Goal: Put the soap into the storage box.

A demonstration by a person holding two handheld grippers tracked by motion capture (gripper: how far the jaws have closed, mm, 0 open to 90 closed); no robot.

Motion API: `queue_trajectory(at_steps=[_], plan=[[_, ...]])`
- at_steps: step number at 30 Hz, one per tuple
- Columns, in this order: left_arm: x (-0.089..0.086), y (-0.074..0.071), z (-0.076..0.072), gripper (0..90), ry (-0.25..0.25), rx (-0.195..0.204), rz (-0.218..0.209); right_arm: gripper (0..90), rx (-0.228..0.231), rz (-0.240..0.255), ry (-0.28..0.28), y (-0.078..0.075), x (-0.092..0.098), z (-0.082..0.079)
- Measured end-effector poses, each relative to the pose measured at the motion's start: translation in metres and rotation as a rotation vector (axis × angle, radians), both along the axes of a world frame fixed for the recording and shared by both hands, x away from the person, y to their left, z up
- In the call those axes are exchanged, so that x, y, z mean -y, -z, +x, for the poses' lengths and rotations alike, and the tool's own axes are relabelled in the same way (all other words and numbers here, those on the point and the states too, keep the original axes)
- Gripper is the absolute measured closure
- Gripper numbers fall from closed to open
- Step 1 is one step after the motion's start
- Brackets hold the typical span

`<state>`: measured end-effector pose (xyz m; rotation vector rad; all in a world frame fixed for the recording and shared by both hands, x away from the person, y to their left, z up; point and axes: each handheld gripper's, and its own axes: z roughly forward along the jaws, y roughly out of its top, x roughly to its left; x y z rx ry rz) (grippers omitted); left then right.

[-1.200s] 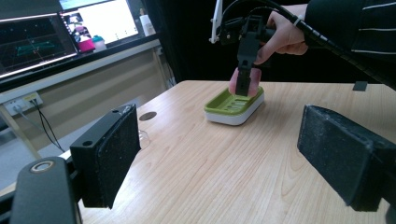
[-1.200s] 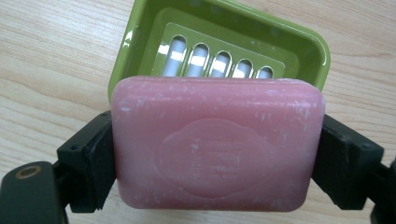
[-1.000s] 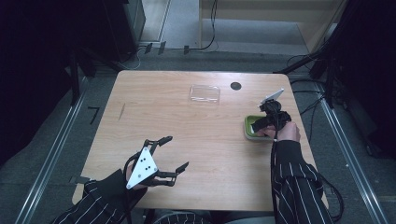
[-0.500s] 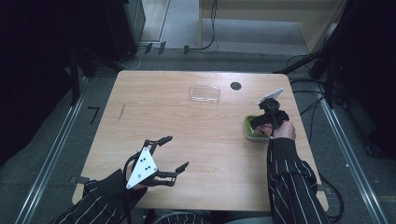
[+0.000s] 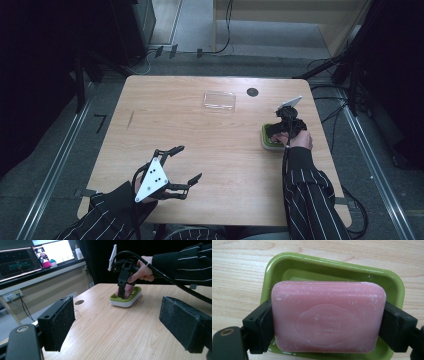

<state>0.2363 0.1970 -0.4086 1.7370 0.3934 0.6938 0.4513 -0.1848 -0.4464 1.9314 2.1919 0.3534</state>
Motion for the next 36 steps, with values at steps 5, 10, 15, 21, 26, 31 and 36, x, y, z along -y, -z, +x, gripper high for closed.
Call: queue_trajectory(at_steps=[5,10,15,21,26,31,36], plan=[[0.0,0.0,0.0,13.6,-0.001,-0.001,0.001,13.6,0.001,-0.004,0.01,0.002,0.0,0.002],[0.0,0.0,0.0,13.5,-0.002,0.0,0.0,13.6,-0.013,-0.001,0.011,0.006,0.0,0.004],[0.0,0.0,0.0,13.5,-0.003,0.0,0.001,13.6,-0.022,0.003,0.019,0.009,0.001,0.005],[0.0,0.0,0.0,13.5,-0.003,0.001,0.001,13.5,-0.022,0.02,0.025,0.012,0.002,0.005],[-0.001,0.0,0.0,13.5,-0.004,0.001,0.003,13.5,-0.027,0.027,0.026,0.013,0.003,0.006],[0.0,0.0,0.0,13.5,-0.004,0.001,0.002,13.4,-0.027,0.03,0.03,0.014,0.004,0.006],[0.0,0.0,0.0,13.6,-0.005,0.001,0.001,13.4,-0.031,0.036,0.024,0.015,0.005,0.006]])
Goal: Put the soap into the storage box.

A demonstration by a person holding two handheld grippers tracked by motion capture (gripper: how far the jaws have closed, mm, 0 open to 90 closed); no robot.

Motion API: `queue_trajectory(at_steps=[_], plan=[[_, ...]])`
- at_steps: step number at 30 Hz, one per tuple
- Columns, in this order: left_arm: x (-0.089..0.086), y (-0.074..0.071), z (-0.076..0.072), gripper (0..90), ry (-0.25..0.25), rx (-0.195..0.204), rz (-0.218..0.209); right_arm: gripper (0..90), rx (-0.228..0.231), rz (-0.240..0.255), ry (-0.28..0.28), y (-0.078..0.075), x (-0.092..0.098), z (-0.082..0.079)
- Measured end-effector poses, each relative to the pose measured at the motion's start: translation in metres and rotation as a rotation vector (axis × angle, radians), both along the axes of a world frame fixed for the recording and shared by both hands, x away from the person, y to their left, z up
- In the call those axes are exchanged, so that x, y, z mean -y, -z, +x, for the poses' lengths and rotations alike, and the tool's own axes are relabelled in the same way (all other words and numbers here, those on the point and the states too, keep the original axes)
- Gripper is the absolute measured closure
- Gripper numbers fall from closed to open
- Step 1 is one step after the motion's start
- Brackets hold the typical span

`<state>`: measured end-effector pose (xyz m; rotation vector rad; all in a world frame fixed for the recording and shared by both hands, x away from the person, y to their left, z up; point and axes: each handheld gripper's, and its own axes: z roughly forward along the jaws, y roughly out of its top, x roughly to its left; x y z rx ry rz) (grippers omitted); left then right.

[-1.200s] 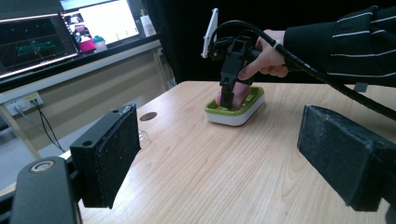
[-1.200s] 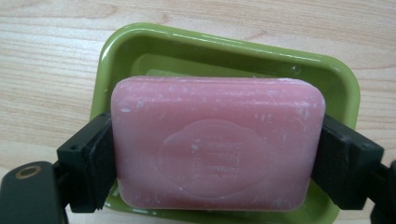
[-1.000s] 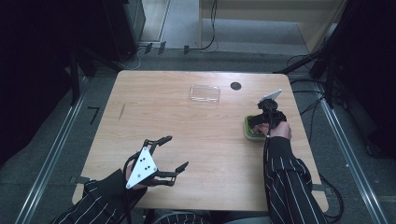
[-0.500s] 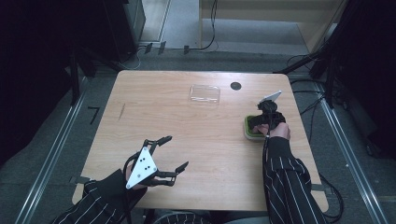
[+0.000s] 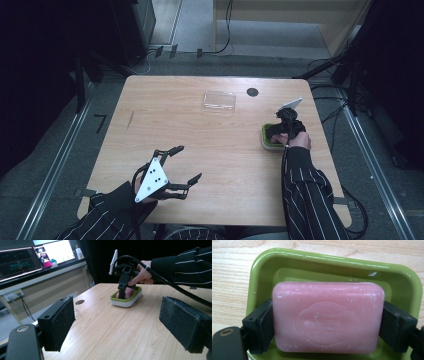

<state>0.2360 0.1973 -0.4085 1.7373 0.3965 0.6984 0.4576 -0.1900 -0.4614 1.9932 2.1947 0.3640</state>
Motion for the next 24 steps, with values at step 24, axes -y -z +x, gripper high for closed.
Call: queue_trajectory(at_steps=[24], plan=[[0.0,0.0,0.0,13.5,0.002,-0.001,0.002,12.8,0.019,-0.055,-0.019,-0.011,-0.004,-0.003]])
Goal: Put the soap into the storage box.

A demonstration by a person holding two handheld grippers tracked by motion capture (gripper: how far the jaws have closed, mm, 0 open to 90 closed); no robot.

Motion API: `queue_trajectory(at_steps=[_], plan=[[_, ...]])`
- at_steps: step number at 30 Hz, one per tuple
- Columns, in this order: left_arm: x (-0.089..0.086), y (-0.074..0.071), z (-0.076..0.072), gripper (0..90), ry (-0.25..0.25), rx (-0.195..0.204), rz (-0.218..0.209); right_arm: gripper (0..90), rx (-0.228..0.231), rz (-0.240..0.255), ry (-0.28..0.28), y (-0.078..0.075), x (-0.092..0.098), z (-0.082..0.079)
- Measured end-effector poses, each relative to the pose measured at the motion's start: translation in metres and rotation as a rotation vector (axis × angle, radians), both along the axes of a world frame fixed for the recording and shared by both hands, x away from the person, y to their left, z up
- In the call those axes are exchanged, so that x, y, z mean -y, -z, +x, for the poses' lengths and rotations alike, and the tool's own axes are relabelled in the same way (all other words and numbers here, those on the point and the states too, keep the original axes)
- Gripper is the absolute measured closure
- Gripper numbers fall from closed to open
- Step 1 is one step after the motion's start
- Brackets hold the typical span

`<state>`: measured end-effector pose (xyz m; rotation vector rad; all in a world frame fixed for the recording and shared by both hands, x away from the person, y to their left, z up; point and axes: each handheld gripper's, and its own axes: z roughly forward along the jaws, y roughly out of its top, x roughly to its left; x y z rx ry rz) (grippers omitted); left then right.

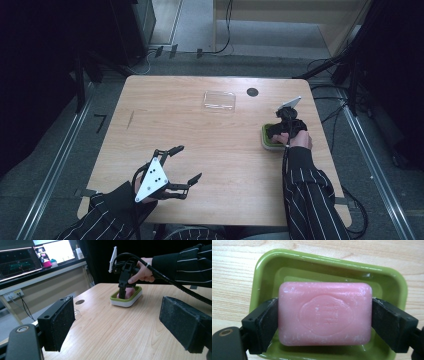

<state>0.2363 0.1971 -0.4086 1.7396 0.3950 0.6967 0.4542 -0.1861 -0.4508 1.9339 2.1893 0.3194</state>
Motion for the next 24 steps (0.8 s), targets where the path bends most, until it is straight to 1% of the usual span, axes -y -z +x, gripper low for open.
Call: queue_trajectory(at_steps=[5,10,15,17,21,24], plan=[[0.0,0.0,0.0,13.6,0.0,-0.002,0.001,12.8,0.021,-0.014,-0.004,-0.006,-0.001,-0.002],[0.0,0.0,0.0,13.5,0.002,-0.002,0.0,12.7,0.028,0.002,-0.001,-0.012,0.001,-0.006],[0.001,0.0,0.0,13.5,0.003,-0.002,0.0,12.7,0.043,0.014,0.0,-0.023,0.003,-0.013],[0.0,0.0,0.0,13.5,0.0,-0.001,0.007,12.8,0.052,0.021,-0.009,-0.028,0.003,-0.016],[-0.002,0.0,-0.001,13.5,-0.013,-0.001,-0.002,12.8,0.059,0.019,-0.022,-0.036,0.001,-0.022],[-0.001,0.0,-0.001,13.5,-0.01,-0.003,0.002,12.8,0.061,0.018,-0.025,-0.039,-0.001,-0.026]])
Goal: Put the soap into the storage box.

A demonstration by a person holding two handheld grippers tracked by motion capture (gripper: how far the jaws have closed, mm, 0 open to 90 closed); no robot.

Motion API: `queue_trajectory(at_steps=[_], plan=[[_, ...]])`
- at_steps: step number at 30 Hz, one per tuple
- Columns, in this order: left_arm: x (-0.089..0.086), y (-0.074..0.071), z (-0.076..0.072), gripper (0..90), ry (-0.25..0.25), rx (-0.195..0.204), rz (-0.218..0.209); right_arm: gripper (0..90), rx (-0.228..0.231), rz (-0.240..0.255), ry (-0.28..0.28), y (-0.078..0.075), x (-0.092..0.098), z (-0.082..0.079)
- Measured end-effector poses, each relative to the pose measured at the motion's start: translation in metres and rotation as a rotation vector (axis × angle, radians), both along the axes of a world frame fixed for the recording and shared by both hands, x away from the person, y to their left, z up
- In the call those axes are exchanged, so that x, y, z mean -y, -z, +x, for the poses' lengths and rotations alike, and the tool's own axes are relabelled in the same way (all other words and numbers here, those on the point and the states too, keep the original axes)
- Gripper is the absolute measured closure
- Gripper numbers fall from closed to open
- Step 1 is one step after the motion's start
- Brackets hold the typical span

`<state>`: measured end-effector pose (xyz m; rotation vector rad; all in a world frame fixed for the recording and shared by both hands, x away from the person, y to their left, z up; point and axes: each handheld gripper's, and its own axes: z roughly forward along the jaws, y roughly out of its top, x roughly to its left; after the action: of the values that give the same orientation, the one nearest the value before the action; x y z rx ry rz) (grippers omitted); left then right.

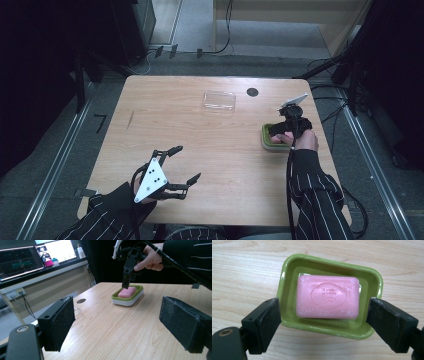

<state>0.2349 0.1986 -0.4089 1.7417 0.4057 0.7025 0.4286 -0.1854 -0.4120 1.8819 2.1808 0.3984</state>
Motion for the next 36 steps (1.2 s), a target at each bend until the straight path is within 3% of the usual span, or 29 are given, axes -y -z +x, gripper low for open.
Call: queue_trajectory(at_steps=[14,26,36], plan=[[-0.003,0.0,-0.002,13.5,-0.006,0.003,-0.008,13.0,-0.026,-0.017,-0.013,-0.001,0.001,-0.016],[-0.002,0.0,-0.002,13.5,0.001,0.005,0.002,13.0,-0.026,-0.015,-0.032,-0.011,0.004,-0.049],[-0.001,0.0,-0.002,13.5,0.003,0.006,0.006,12.9,-0.065,-0.036,-0.048,-0.008,0.01,-0.073]])
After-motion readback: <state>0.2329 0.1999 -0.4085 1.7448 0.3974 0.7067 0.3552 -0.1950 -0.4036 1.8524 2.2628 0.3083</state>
